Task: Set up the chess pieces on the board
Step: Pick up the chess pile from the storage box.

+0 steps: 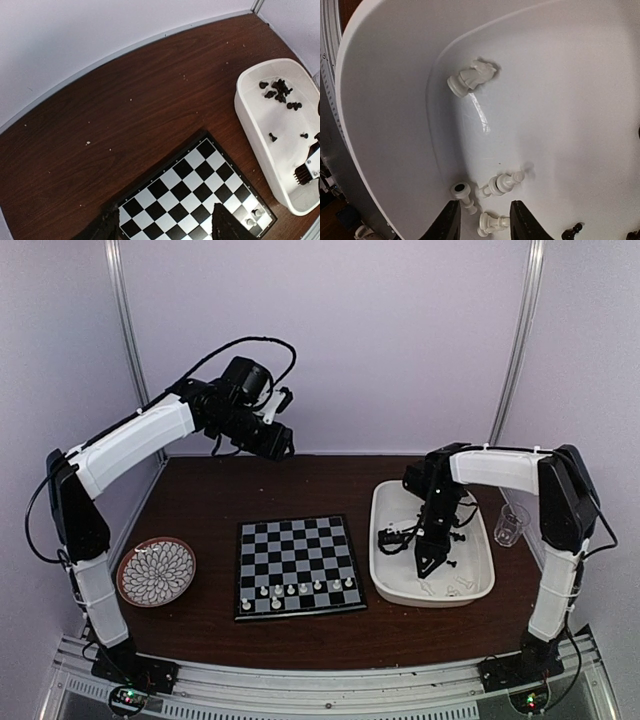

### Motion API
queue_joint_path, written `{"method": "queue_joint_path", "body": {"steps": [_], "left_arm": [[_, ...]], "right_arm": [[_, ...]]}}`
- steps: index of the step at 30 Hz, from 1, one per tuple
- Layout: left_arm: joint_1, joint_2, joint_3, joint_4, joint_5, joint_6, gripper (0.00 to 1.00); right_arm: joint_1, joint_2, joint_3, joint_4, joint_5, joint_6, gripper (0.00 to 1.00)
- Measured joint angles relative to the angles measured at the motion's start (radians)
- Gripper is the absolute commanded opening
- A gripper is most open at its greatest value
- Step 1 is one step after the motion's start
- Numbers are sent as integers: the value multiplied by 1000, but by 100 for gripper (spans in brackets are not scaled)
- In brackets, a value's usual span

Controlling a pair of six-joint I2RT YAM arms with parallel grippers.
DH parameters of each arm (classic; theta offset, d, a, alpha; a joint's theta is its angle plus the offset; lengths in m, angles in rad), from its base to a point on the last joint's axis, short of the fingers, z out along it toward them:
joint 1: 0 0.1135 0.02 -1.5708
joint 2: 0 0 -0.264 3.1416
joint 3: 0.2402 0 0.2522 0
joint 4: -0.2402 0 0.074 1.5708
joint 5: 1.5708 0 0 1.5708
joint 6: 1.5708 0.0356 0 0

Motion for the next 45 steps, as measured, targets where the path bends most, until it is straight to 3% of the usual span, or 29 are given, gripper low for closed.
{"method": "queue_joint_path", "body": {"steps": [9, 19, 25, 32, 36, 45], "left_arm": [[0, 2, 8, -79, -14, 89, 64], [0, -11, 19, -105, -32, 141, 64], [0, -41, 16, -111, -44, 145, 64], [0, -67, 11, -112, -64, 156, 64], [0, -68, 7, -111, -66, 157, 64], [0, -68, 6, -93, -41, 156, 64]], "right_arm": [[47, 58, -6, 65, 146, 200, 35], [84, 72, -25, 108, 185, 275, 35], [109, 69, -100, 134, 264, 302, 28], [110, 45, -143, 131, 309, 320, 12], [110, 49, -128, 121, 308, 317, 5], [91, 27, 41, 71, 216, 277, 2]]}}
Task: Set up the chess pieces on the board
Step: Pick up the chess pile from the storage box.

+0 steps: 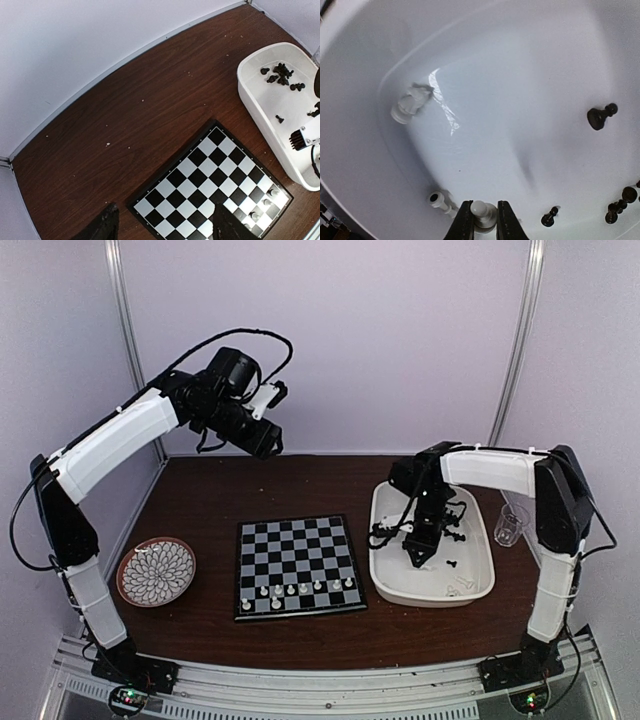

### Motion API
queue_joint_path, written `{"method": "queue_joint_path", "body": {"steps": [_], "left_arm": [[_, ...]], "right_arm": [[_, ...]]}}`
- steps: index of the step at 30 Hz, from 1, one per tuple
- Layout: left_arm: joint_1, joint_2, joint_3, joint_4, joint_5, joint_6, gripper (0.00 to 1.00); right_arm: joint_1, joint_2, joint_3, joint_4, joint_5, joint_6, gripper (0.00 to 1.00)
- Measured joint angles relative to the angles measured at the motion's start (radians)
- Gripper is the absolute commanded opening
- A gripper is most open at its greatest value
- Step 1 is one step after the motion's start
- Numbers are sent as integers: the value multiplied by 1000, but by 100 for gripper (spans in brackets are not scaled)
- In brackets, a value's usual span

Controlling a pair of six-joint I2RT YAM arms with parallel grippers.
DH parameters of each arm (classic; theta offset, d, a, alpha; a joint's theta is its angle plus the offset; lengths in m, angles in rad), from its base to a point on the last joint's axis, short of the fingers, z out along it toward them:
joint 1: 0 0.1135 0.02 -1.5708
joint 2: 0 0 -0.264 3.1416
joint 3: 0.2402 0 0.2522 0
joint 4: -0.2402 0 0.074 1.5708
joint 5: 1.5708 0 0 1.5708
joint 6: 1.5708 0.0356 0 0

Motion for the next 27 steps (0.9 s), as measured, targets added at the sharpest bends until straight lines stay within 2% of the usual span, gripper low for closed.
{"method": "queue_joint_path", "body": {"steps": [9, 16, 22, 27], "left_arm": [[0, 0, -6, 93, 195, -19, 63], [-18, 6, -77, 305, 334, -83, 62], [-90, 40, -104, 506, 380, -111, 61], [-163, 18, -376, 815, 361, -119, 60]], "right_arm": [[-94, -105, 300, -111, -279, -10, 1], [-138, -109, 575, -43, -491, 122, 1], [-158, -107, 607, 38, -645, 228, 2], [-208, -111, 507, 160, -749, 283, 2]]}}
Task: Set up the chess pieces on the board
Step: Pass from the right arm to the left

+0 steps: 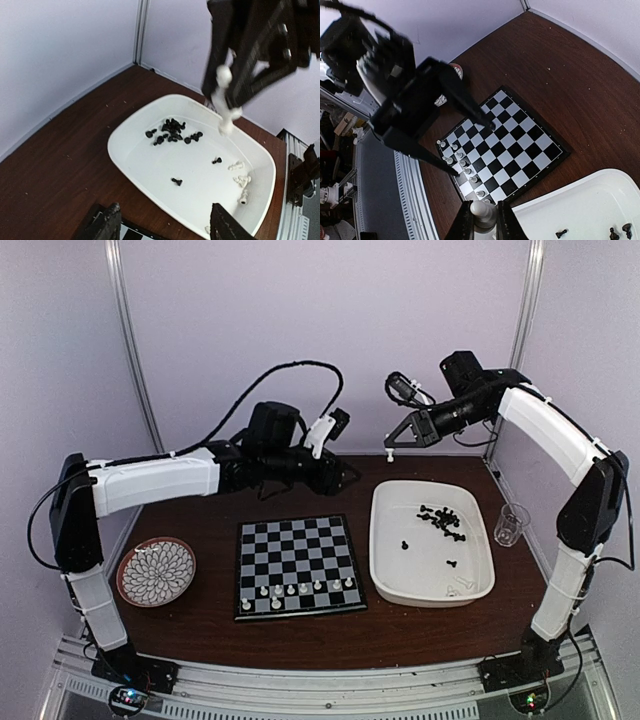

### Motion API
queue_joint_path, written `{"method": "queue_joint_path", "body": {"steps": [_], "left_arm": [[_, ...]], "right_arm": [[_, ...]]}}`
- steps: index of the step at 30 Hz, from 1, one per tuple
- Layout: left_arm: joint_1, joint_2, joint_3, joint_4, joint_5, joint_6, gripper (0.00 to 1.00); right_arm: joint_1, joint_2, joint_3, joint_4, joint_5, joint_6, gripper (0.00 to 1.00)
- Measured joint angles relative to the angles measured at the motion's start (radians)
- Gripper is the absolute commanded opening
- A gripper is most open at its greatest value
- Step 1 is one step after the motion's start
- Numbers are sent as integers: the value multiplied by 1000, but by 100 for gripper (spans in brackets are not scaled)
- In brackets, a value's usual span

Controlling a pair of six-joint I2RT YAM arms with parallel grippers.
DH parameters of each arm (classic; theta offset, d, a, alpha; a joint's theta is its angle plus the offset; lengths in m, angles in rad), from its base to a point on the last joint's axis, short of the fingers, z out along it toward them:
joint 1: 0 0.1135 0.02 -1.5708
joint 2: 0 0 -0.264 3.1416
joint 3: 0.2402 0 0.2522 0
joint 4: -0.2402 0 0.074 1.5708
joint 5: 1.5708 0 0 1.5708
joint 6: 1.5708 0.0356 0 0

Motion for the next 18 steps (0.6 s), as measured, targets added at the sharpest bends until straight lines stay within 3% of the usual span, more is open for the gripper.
{"method": "queue_joint_path", "body": {"steps": [4, 8, 18], "left_arm": [[-36, 13, -163, 191, -29, -8, 59], [-57, 49, -222, 394, -66, -43, 59], [-125, 127, -253, 789, -148, -175, 56]], "right_arm": [[-53, 1, -57, 60, -39, 18, 2], [-84, -14, -142, 171, -87, 77, 2], [-130, -172, -535, 657, -194, 506, 3]]}}
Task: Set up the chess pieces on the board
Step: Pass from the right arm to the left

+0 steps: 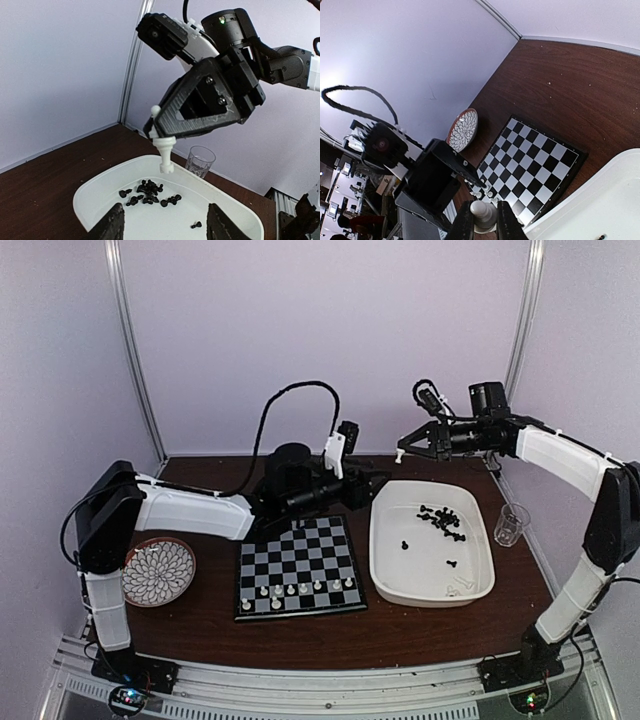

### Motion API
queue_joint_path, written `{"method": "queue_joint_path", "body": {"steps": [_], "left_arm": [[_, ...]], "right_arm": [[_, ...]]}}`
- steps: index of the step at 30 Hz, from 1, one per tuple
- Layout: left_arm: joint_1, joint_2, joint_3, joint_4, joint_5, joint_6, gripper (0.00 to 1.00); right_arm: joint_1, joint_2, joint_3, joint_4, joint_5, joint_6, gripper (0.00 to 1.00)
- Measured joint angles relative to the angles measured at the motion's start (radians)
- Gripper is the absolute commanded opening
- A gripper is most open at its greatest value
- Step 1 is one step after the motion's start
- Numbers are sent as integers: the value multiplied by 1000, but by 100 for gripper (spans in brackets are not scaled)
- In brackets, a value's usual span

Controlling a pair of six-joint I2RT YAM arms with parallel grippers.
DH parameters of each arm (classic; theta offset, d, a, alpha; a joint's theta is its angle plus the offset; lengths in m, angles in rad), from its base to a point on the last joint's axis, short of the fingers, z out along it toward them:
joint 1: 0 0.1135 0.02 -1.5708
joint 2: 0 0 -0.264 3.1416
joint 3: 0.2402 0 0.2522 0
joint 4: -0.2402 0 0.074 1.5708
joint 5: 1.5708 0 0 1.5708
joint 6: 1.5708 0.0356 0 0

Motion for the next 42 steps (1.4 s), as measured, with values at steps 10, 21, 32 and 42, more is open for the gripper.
{"method": "queue_joint_path", "body": {"steps": [10, 21, 32, 42], "left_arm": [[-29, 99, 33, 116, -2, -104, 52], [-29, 149, 119, 192, -8, -152, 49], [-29, 193, 201, 241, -32, -180, 45], [-29, 204, 202, 246, -50, -190, 39]], "right_arm": [[-14, -52, -121, 358, -54, 323, 3], [-14, -53, -178, 569, -66, 513, 3], [-14, -57, -232, 679, -66, 611, 4], [-14, -60, -236, 738, -66, 659, 4]]}}
